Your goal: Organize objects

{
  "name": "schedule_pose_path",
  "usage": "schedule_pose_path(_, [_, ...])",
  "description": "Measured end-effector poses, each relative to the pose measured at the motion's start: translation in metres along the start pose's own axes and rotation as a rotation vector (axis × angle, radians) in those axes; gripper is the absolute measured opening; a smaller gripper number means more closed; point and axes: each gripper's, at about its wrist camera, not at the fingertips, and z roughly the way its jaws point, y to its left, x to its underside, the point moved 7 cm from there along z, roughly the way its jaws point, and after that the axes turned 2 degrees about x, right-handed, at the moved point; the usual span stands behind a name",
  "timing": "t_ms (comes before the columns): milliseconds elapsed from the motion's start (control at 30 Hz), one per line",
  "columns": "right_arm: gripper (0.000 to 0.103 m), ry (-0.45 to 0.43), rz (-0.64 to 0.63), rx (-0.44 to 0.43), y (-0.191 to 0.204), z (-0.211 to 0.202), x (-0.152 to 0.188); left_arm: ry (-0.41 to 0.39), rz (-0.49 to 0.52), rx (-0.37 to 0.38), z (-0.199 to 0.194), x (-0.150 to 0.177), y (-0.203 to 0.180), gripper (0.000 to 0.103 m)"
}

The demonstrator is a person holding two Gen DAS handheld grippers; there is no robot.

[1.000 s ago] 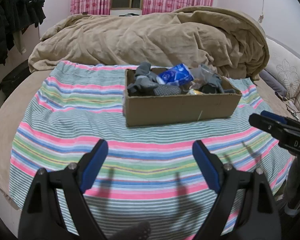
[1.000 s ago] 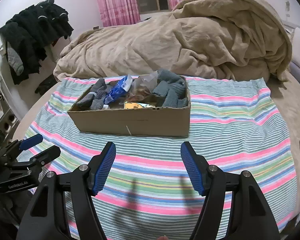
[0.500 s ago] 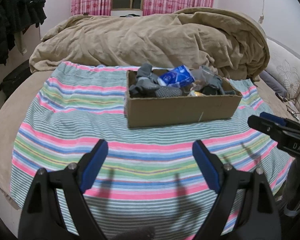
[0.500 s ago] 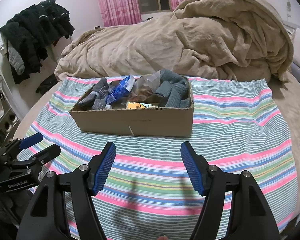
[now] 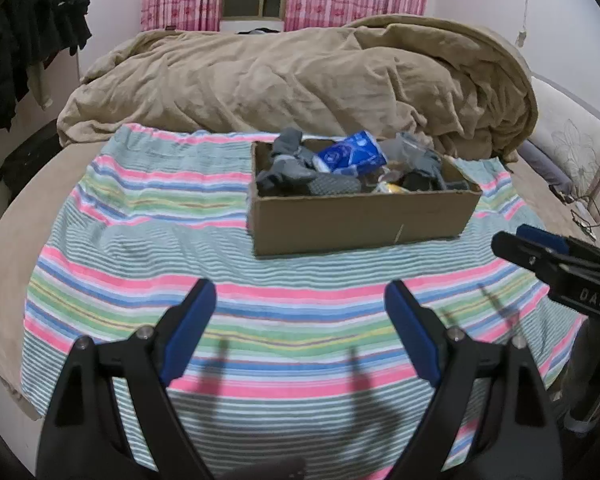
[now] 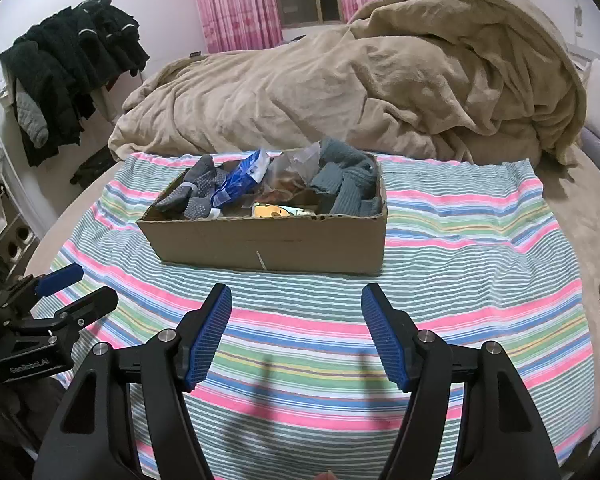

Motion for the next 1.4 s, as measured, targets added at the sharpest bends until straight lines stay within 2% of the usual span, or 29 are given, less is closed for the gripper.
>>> schedule_pose_path(1400, [0.071,0.001,-0.009,0.006,0.0008,-0.0007,0.0016,-0.019,-0.009,-0.003,-0.0058,-0.0030,0.0018,0.087])
